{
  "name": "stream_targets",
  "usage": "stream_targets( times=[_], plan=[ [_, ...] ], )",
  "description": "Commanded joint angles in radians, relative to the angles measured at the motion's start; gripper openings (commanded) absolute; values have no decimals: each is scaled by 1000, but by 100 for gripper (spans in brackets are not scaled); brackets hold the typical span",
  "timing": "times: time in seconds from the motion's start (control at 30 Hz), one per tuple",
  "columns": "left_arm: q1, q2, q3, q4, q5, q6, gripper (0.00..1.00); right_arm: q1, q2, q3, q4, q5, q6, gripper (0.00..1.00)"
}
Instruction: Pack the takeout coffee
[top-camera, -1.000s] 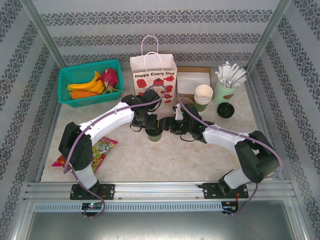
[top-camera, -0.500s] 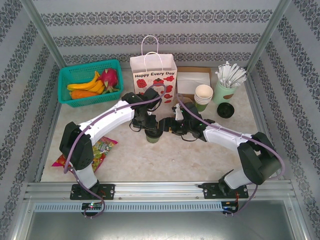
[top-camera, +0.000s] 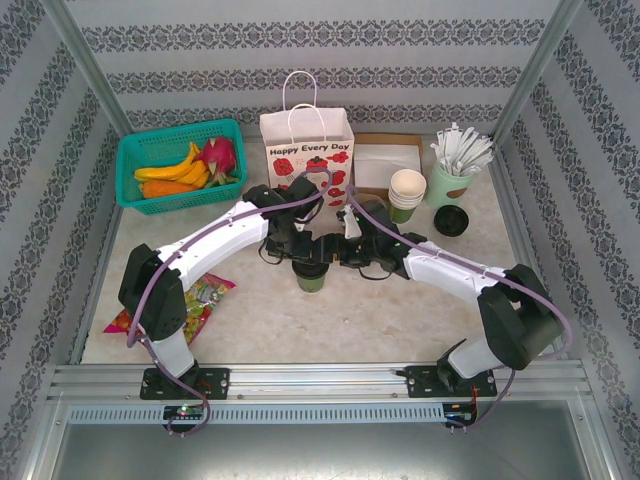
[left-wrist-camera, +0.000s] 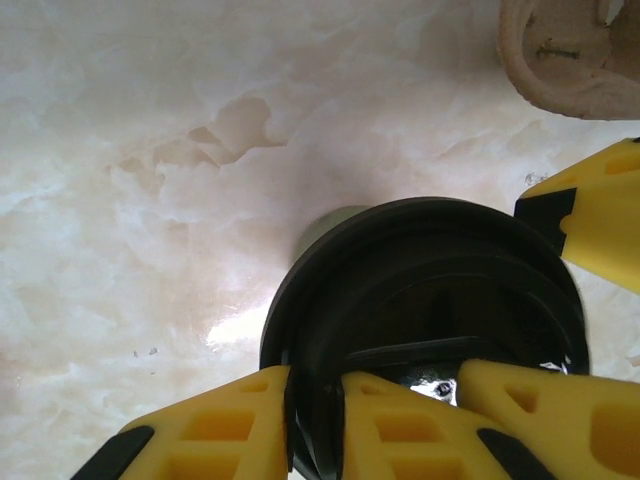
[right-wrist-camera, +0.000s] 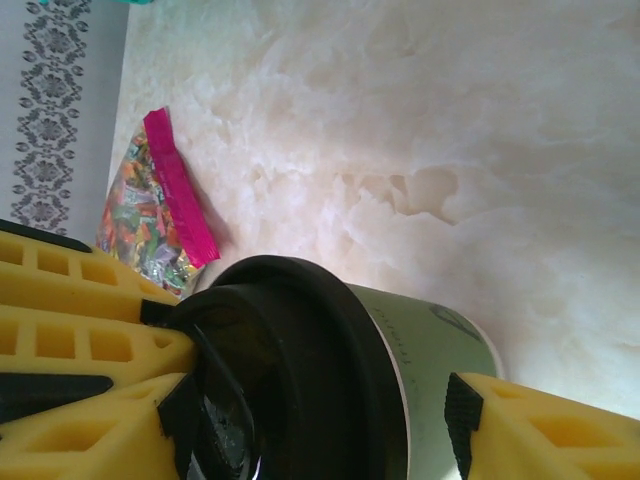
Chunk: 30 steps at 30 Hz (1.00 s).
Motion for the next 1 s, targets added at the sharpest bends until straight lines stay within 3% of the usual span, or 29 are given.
stream_targets(
  times=[0.0, 0.7, 0.87, 0.97],
  plan=[
    [-3, -48, -7, 17, 14, 2, 21, 24, 4, 34, -65, 27, -58, 69],
    [42, -177, -134, 167, 125, -8, 25, 54, 42, 92, -189, 83, -132, 70],
    [101, -312, -243, 244, -9, -101, 34, 70, -5, 105, -199, 101, -161, 83],
    [157, -373, -322, 248, -96, -189, 46, 83, -30, 113, -209, 128, -176, 92]
  ],
)
